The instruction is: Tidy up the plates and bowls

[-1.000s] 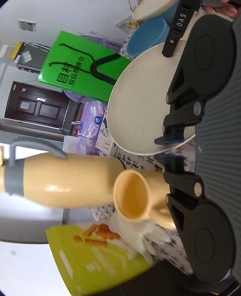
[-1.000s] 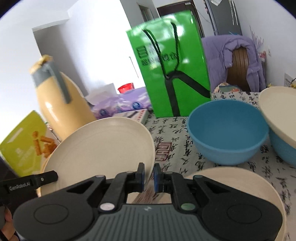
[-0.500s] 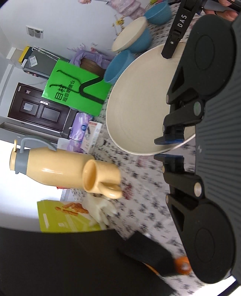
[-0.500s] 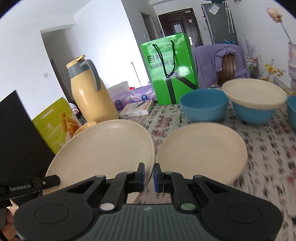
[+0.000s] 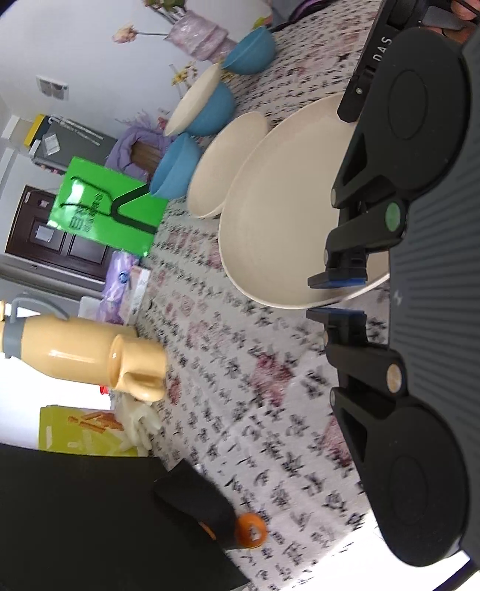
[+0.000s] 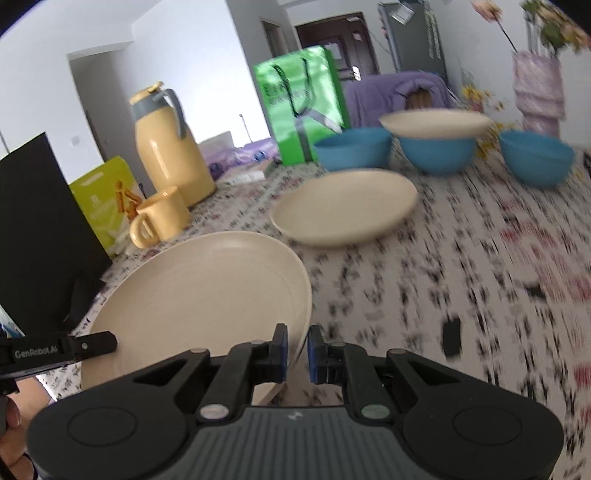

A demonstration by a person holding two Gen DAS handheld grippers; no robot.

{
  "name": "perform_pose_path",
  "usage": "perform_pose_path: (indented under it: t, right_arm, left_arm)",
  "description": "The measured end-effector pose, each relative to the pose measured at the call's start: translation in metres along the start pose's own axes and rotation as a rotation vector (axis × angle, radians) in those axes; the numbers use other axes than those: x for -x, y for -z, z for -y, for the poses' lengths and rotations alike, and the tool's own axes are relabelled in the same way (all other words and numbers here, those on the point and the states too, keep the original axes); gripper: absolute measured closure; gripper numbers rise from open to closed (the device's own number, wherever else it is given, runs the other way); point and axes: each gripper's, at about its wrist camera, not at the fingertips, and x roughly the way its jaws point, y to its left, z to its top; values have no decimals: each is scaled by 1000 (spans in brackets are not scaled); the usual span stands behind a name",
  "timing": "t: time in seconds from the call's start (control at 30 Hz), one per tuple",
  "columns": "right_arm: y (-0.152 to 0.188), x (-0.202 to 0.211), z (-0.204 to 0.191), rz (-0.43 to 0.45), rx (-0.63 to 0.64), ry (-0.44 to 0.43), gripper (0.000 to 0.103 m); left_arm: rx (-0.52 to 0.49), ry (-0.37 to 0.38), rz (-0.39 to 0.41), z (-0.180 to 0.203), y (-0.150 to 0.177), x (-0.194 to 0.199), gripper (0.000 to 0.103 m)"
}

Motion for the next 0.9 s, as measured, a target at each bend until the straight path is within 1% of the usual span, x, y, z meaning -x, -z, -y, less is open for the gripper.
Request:
perform_pose_path:
  t: [0.13,0.33,0.43,0.53,0.73,0.83,0.87,0.9]
  right_arm:
    - [17,0,10,-7,-31,8,92]
    - [25,-1,16,-2,-35,16,92]
    - [26,-4,21,-5,-53,16,92]
    - [28,-3,22,4,-57,10,91]
    - [31,-4,19,3,-43,12,85]
    - [31,-5,16,7,-44,10,83]
    - [30,-5,16,7,-41,10,82]
    - [30,-4,16,12,-37,10,79]
  left_arm:
    - [-20,4,-6,2,18,-4,92]
    - [-17,16,-6,2,32,-10,92]
    - [-16,20,-21,1,35,-14,92]
    - [-20,20,-19,1,36,-17,92]
    - [-18,31,-23,1,36,-19,90]
    - [-12,22,-25,-1,36,-20,83]
    - [-16,15,-21,0,35,-20,75]
    - [-19,8,-18,0,35,-19,67]
